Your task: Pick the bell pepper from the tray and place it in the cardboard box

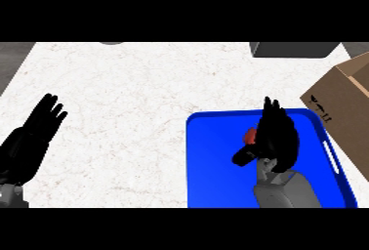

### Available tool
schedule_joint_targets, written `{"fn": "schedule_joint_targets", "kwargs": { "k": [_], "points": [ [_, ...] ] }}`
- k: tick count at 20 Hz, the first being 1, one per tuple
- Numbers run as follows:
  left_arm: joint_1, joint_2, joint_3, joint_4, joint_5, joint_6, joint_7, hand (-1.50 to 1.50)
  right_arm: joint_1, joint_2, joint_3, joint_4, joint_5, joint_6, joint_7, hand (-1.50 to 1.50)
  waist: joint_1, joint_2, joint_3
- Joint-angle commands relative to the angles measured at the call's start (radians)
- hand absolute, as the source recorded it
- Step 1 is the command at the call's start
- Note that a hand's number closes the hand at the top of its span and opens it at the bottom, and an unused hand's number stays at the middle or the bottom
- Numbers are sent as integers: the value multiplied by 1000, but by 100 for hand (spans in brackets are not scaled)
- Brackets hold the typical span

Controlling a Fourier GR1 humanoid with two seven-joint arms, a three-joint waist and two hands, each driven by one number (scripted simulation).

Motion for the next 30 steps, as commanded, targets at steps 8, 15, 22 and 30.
{"fn": "schedule_joint_targets", "kwargs": {
  "k": [8,15,22,30],
  "points": [
    [1,-20,39,54,-12,-51,-40,0,-43,7,20,44,-13,50,216,-150,-1,0,0],
    [-25,-28,43,30,-27,-40,29,0,-17,2,-83,99,-8,73,92,-150,-5,0,0],
    [-33,-35,66,31,-34,-70,27,0,-42,7,-76,157,-48,36,108,-150,-2,0,0],
    [8,-67,81,32,-72,-96,0,0,0,7,-88,176,-22,-2,70,-150,-3,-1,0]
  ]
}}
